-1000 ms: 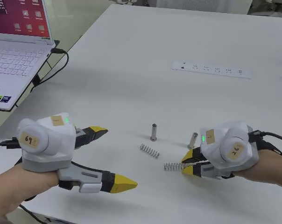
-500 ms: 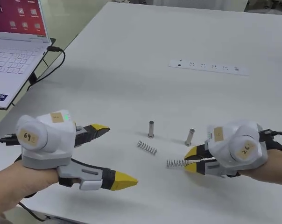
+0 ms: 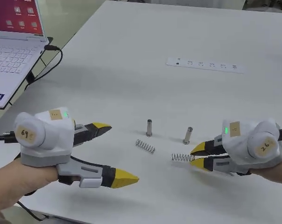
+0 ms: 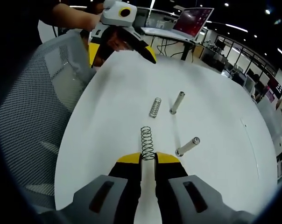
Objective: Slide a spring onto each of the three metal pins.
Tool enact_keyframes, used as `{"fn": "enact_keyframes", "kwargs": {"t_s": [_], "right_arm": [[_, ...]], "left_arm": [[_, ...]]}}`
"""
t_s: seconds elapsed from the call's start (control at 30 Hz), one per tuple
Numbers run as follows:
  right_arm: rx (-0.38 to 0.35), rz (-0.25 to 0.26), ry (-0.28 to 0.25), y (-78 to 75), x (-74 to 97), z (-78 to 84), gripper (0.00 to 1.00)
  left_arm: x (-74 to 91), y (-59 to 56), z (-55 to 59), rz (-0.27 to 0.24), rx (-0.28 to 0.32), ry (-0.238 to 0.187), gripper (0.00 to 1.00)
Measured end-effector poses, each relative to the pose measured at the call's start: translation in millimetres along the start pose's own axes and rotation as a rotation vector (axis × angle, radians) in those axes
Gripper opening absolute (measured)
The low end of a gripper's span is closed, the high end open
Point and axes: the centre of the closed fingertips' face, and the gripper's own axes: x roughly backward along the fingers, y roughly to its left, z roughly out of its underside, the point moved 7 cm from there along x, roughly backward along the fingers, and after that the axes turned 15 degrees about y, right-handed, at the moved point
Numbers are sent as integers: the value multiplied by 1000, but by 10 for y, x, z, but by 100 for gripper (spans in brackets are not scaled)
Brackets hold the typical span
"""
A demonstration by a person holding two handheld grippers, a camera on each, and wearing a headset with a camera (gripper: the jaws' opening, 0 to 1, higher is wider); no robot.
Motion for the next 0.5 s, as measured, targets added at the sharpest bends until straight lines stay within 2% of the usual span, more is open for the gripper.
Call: {"fn": "enact_keyframes", "kwargs": {"t_s": [0.27,0.3,0.5], "right_arm": [[-64,15,-61,46,209,24,8],[-67,17,-69,50,204,62,8],[-71,30,-100,48,353,39,8]], "left_arm": [[-76,-69,-51,36,-30,2,84],[-81,-71,-57,37,-32,3,84],[-150,-91,-148,73,-49,-7,78]]}}
